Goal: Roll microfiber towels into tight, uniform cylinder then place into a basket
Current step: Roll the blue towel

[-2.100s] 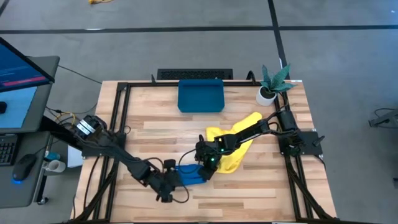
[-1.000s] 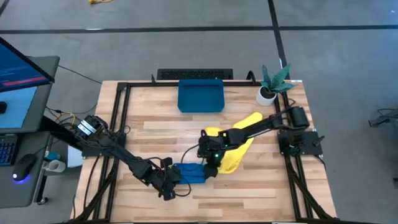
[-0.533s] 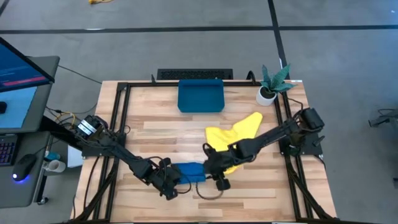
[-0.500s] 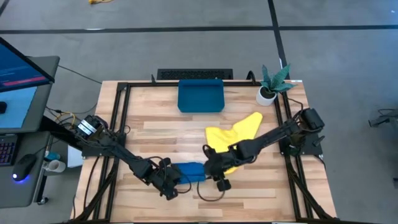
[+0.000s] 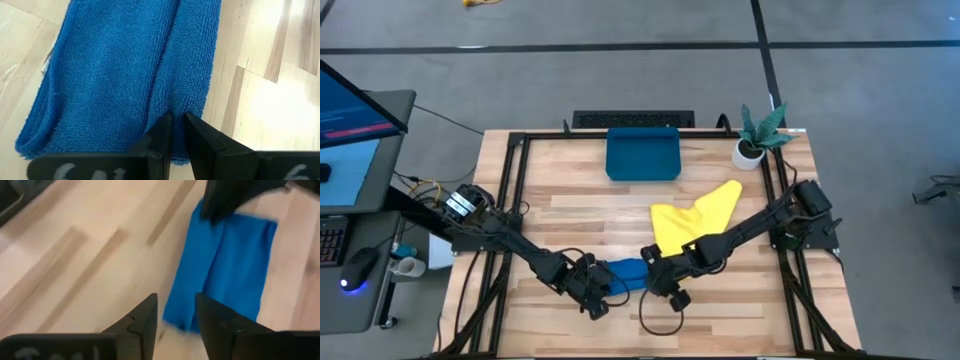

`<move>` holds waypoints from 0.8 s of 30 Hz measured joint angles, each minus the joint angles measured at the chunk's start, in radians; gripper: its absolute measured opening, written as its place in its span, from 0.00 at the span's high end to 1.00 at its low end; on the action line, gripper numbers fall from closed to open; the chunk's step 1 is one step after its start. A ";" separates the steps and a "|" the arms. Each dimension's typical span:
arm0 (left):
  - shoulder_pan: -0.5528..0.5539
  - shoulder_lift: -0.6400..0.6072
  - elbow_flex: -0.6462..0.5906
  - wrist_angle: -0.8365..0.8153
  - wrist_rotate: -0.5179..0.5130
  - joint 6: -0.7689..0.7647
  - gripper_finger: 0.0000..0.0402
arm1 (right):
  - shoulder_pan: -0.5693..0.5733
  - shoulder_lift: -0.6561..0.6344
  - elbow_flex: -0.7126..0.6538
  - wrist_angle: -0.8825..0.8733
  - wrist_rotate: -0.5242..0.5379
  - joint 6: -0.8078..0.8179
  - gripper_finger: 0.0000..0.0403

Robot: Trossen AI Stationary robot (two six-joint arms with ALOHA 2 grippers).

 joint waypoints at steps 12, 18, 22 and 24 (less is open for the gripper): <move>0.002 0.000 0.000 0.000 0.001 0.003 0.89 | -0.009 0.069 -0.003 0.037 0.003 -0.050 0.42; 0.002 0.000 0.000 -0.001 0.001 0.003 0.89 | -0.010 0.103 -0.004 0.040 -0.002 -0.043 0.45; 0.002 0.000 0.000 -0.001 0.001 0.003 0.89 | -0.010 0.118 -0.004 0.049 -0.006 -0.025 0.48; 0.002 0.000 0.000 -0.001 0.001 0.003 0.89 | -0.010 0.118 -0.003 0.053 -0.006 -0.001 0.51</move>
